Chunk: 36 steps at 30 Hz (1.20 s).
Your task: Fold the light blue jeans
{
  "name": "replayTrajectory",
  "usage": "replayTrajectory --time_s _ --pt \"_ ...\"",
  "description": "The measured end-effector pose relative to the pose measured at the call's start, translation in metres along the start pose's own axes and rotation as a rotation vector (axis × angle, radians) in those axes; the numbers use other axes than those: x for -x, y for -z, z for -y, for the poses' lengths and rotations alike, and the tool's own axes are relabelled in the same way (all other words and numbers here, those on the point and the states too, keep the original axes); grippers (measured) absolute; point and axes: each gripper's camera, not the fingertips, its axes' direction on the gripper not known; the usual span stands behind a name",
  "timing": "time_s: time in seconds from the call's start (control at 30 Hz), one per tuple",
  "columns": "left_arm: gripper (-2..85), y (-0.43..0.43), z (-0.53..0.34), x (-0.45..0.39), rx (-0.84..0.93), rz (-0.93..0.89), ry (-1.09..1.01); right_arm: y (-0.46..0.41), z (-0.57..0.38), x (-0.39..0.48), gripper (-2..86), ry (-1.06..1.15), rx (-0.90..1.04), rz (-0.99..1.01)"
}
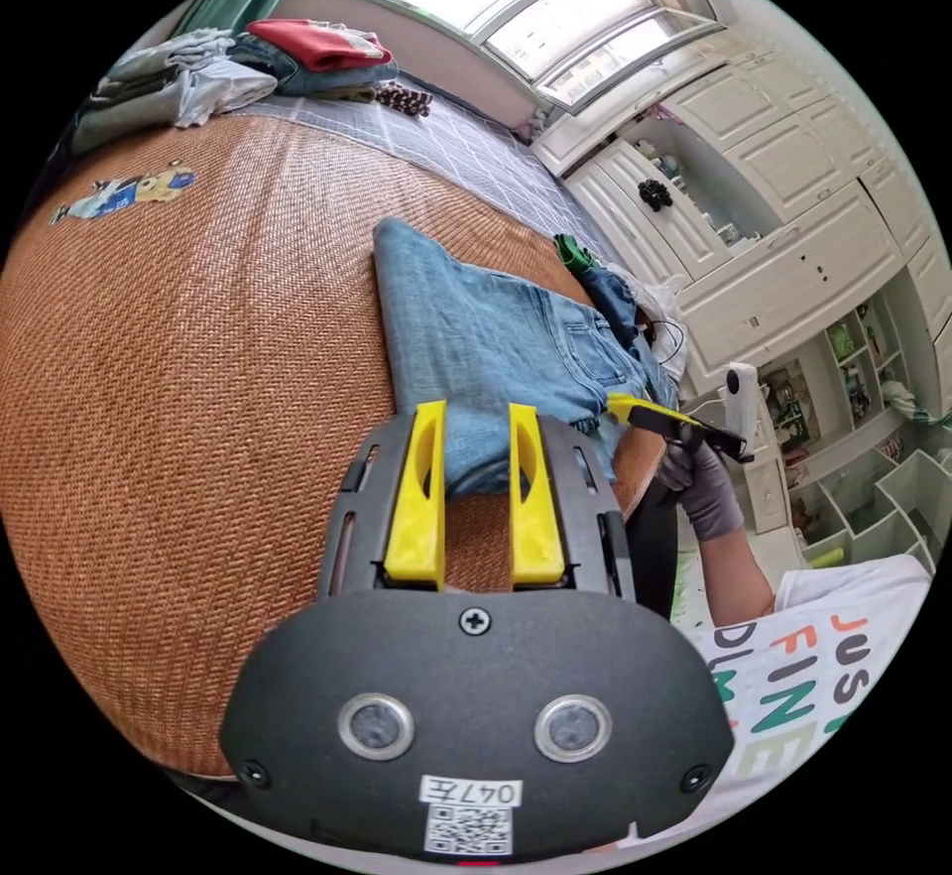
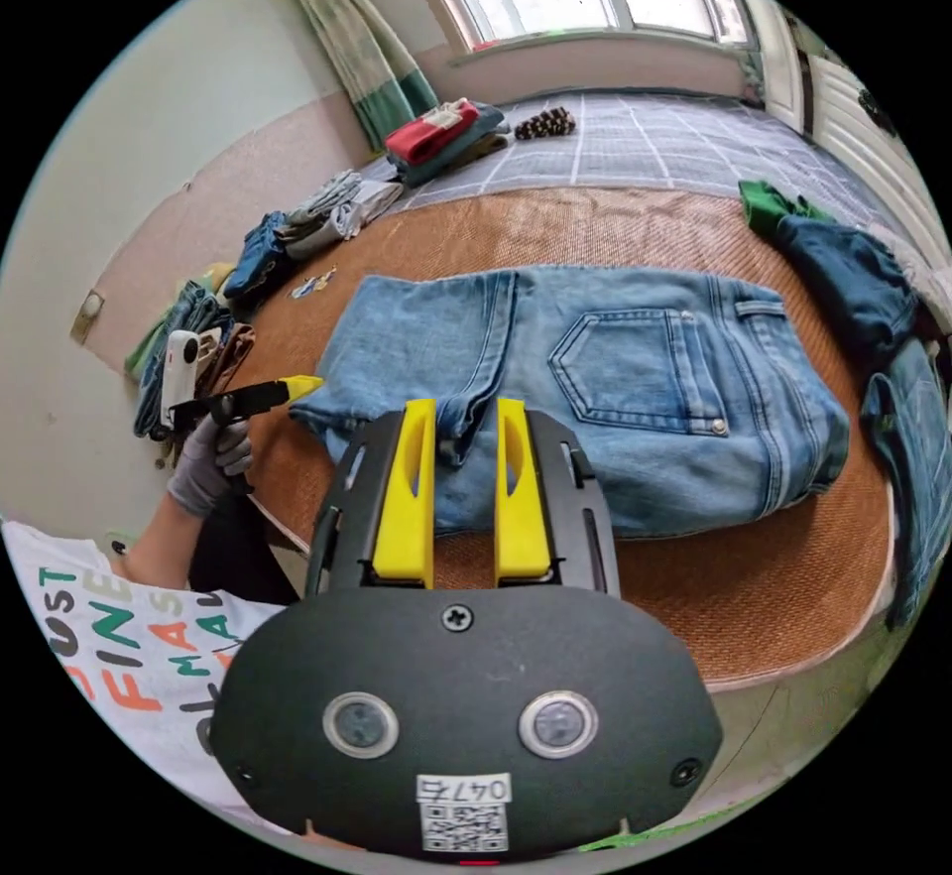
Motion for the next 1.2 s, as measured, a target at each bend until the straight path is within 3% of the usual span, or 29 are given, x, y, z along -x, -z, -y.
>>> replayTrajectory --time_s 0.13,0.3,0.4,0.47,0.57,0.77,0.9,1.2 --pt "10.2 -0.003 -0.006 -0.002 -0.001 -0.017 -0.002 0.002 -0.001 0.031 3.5 0.126 -0.06 -0.082" --pt "9.6 -0.013 -0.017 0.001 -0.012 -0.045 0.018 -0.054 -0.024 0.021 3.2 0.13 0.142 -0.013" --pt "9.7 -0.017 -0.024 0.002 -0.004 -0.073 0.026 0.002 -0.063 -0.024 4.4 -0.053 -0.117 0.007" --pt "9.7 -0.021 -0.029 -0.001 -0.004 -0.076 0.024 0.053 -0.114 -0.085 7.3 -0.323 -0.35 -0.07" --pt "10.0 -0.028 -0.035 -0.005 -0.01 -0.083 0.024 0.081 -0.185 -0.162 11.3 -0.665 -0.504 -0.082" --pt "9.6 -0.042 -0.049 0.0 -0.03 -0.124 0.063 0.052 -0.243 -0.241 12.5 -0.928 -0.526 0.14" --pt "8.3 -0.054 -0.056 -0.001 -0.027 -0.118 0.065 0.048 -0.248 -0.262 10.7 -0.964 -0.527 0.216" --pt "6.7 -0.083 -0.072 0.005 -0.023 -0.153 0.089 0.06 -0.243 -0.3 2.6 -0.792 -0.426 0.461"
